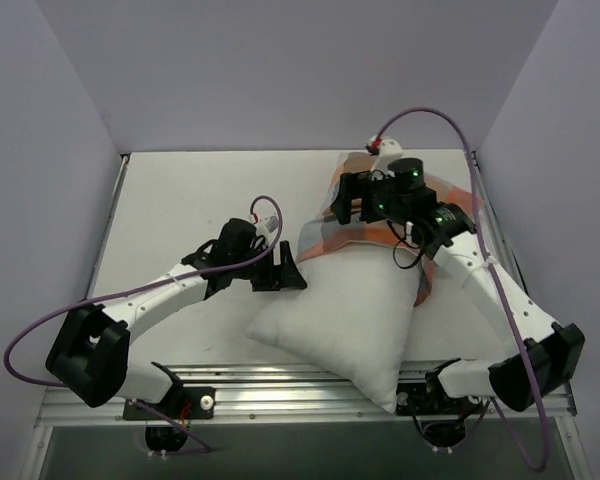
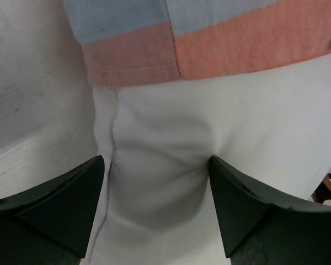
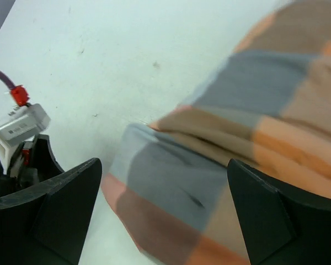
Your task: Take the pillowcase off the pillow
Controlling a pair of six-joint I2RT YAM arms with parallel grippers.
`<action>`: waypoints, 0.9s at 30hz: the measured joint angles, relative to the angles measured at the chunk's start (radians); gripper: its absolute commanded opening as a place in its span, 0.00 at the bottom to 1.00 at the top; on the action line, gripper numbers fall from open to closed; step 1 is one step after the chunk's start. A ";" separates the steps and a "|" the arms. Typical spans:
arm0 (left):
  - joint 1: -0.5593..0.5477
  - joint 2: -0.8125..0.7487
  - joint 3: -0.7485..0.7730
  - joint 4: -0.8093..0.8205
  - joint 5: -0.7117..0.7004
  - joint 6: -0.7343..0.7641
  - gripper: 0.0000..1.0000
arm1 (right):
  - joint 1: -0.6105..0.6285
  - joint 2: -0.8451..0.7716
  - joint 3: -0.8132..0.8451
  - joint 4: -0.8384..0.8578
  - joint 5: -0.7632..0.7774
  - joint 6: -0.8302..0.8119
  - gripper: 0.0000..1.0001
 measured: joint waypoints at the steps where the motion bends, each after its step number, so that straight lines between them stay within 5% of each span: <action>1: -0.004 0.003 -0.006 0.021 0.005 -0.013 0.82 | 0.038 0.049 0.050 -0.012 0.006 -0.033 0.92; 6: -0.025 0.008 -0.051 0.145 0.038 -0.082 0.74 | 0.155 0.298 0.267 -0.111 0.033 -0.191 0.93; 9: -0.033 0.008 -0.089 0.215 0.052 -0.132 0.42 | 0.176 0.415 0.341 -0.173 0.042 -0.271 0.94; 10: -0.034 0.008 -0.100 0.236 0.054 -0.145 0.22 | 0.180 0.445 0.359 -0.199 0.045 -0.293 0.94; 12: -0.036 0.011 -0.117 0.274 0.057 -0.171 0.04 | 0.185 0.498 0.384 -0.236 0.051 -0.330 0.94; 18: -0.037 0.018 -0.126 0.286 0.055 -0.173 0.02 | 0.206 0.582 0.410 -0.320 0.052 -0.421 0.93; 21: -0.038 0.007 -0.092 0.196 0.019 -0.134 0.02 | 0.231 0.584 0.416 -0.338 0.070 -0.452 0.76; 25: -0.043 -0.048 -0.018 0.032 -0.073 -0.055 0.02 | 0.245 0.589 0.422 -0.345 0.132 -0.478 0.00; 27: -0.042 -0.090 0.020 -0.048 -0.130 -0.011 0.02 | 0.240 0.594 0.422 -0.338 0.171 -0.467 0.00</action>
